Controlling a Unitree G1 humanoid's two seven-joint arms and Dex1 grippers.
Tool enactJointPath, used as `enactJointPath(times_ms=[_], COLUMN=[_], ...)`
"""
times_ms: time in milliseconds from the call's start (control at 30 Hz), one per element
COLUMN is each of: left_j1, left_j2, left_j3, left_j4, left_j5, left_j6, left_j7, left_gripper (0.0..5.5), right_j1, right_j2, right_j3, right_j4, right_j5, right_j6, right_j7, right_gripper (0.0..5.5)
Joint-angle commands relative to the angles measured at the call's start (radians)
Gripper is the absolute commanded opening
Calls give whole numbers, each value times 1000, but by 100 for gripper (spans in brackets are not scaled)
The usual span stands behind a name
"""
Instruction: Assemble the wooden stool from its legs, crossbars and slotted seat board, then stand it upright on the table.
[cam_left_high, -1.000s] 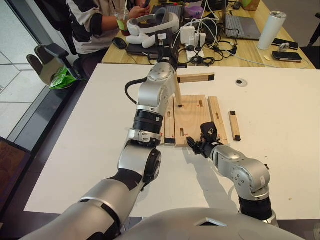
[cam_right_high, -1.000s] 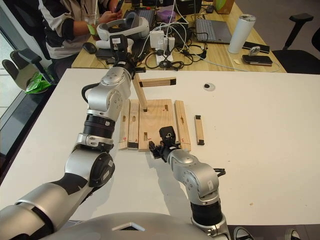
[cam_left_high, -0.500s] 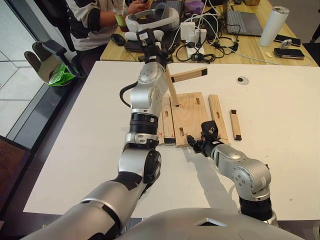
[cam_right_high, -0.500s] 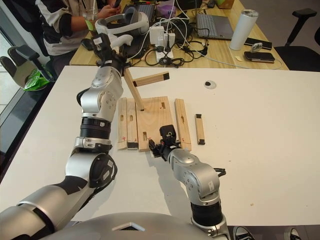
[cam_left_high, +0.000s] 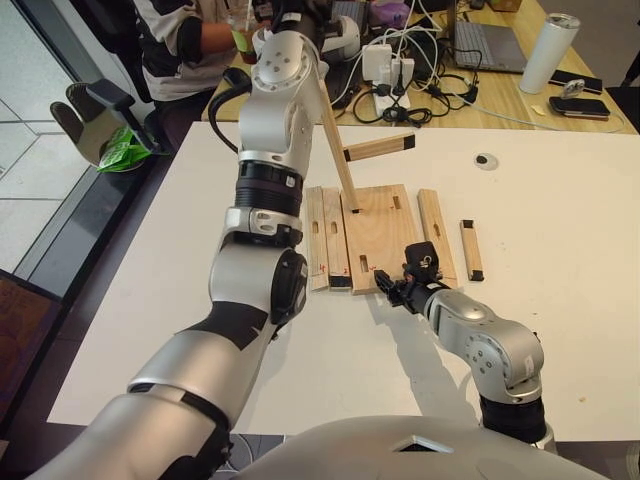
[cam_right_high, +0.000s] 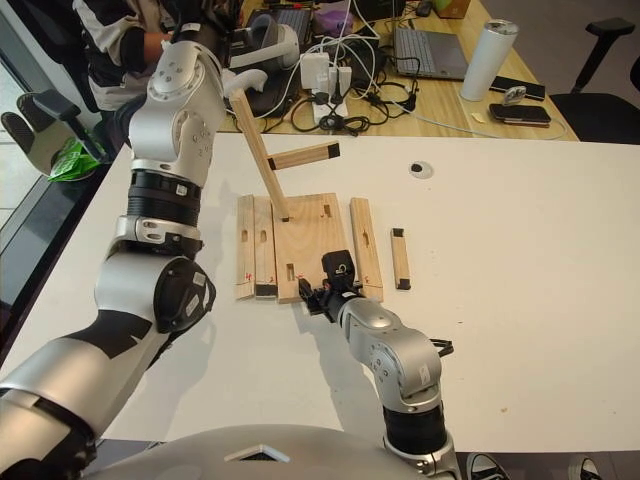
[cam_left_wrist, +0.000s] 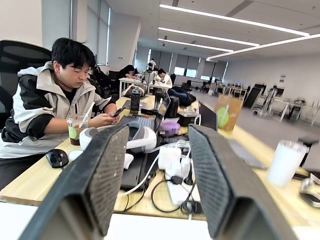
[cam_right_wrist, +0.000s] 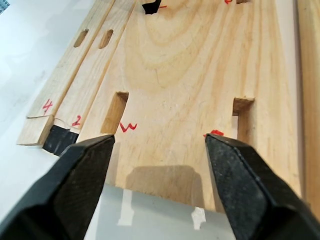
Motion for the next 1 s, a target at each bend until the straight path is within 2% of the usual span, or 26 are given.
enactJointPath(times_ms=[33, 200, 433, 567, 733, 867, 1000], left_j1=[-96, -212, -252, -179, -9, 7, -67], left_j2=[40, 73, 114, 65, -6, -11, 11], left_j3=[7, 22, 38, 12, -125, -137, -98], left_j4=[222, 369, 436, 476, 515, 487, 439], left_j5=[23, 17, 17, 27, 138, 153, 131], left_j6=[-95, -164, -205, -104, 49, 41, -18], left_j7=[-15, -33, -36, -98, -216, -215, -166], left_gripper=[216, 216, 216, 216, 216, 216, 216], right_j1=[27, 33, 40, 44, 38, 38, 41], right_j2=[-20, -23, -30, -32, -31, -27, -23], right_j3=[-3, 3, 13, 13, 14, 11, 6], right_j4=[47, 37, 23, 17, 13, 10, 8], right_j5=[-15, -19, -24, -27, -26, -29, -31], right_j6=[27, 30, 45, 49, 60, 66, 67], right_j7=[4, 5, 3, 2, 3, 6, 5], right_gripper=[341, 341, 341, 341, 341, 341, 341])
